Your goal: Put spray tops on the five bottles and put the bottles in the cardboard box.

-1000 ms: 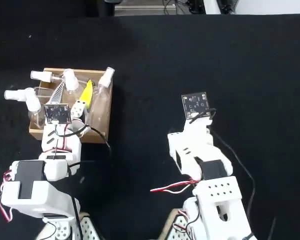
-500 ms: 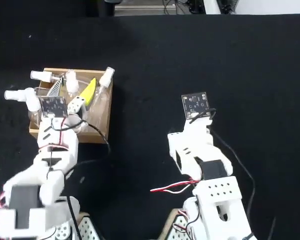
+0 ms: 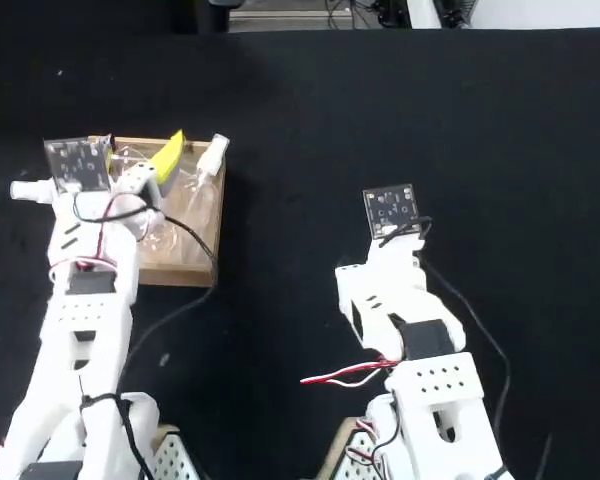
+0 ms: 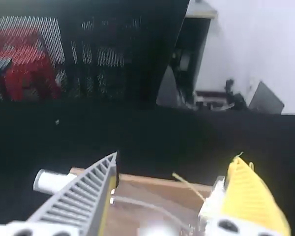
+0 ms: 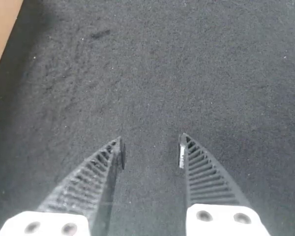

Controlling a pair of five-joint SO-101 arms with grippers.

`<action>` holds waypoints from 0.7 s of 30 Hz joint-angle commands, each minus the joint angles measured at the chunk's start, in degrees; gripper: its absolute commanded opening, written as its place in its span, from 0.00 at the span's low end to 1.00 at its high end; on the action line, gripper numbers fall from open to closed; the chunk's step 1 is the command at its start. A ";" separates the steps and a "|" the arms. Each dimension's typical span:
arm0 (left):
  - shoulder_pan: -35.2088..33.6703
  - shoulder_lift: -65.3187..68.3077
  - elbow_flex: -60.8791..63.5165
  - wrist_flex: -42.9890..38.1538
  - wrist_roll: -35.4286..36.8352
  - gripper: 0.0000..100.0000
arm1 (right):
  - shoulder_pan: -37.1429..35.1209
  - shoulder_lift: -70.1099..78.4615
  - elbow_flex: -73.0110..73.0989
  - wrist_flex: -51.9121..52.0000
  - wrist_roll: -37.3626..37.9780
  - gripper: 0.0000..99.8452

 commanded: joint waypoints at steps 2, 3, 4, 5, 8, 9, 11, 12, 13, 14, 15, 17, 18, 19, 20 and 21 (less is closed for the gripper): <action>-1.89 -2.55 -7.25 6.33 0.88 0.32 | -0.44 -0.13 -0.48 -0.88 0.53 0.16; -1.98 -2.64 -7.78 7.65 0.88 0.32 | -0.44 -0.13 -0.48 -0.88 0.53 0.16; -1.98 -2.73 -8.66 9.14 0.88 0.32 | -0.44 -0.13 -0.48 -0.88 0.53 0.16; -2.42 -2.73 -9.80 11.08 0.88 0.32 | -0.44 -0.13 -0.48 -0.88 0.53 0.16; -4.09 -2.73 -15.34 17.76 2.46 0.32 | -0.44 -0.13 -0.48 -0.88 0.53 0.16; -4.88 -2.55 -17.54 20.13 4.22 0.32 | -0.44 -0.13 -0.48 -0.88 0.53 0.16; -6.29 -2.02 -22.37 24.97 7.65 0.32 | -0.44 -0.13 -0.48 -0.88 0.53 0.16; -6.55 -2.02 -24.40 27.25 8.97 0.32 | -0.44 -0.13 -0.48 -0.88 0.53 0.16; -6.73 -2.02 -26.07 29.10 9.76 0.32 | -0.44 -0.13 -0.48 -0.88 0.53 0.16; -6.90 -2.02 -27.74 30.95 10.55 0.32 | -0.53 -0.13 -0.48 -0.88 0.53 0.16; -6.99 -2.02 -29.41 32.35 10.99 0.32 | -0.53 -0.13 -0.48 -0.88 0.53 0.16; -8.13 -2.02 -31.87 34.37 11.34 0.32 | -0.62 -0.13 -0.48 -0.88 0.53 0.16; -9.19 -2.11 -32.57 35.43 11.34 0.32 | -0.70 -0.13 -0.48 -0.88 0.53 0.16; -10.42 -2.20 -33.19 37.10 10.99 0.32 | -0.70 -0.13 -0.48 -0.88 0.53 0.16; -11.91 -2.29 -33.71 39.30 10.90 0.32 | -0.70 -0.13 -0.48 -0.88 0.53 0.16; -13.76 -2.55 -34.24 41.85 10.81 0.32 | -0.70 -0.13 -0.48 -0.88 0.53 0.16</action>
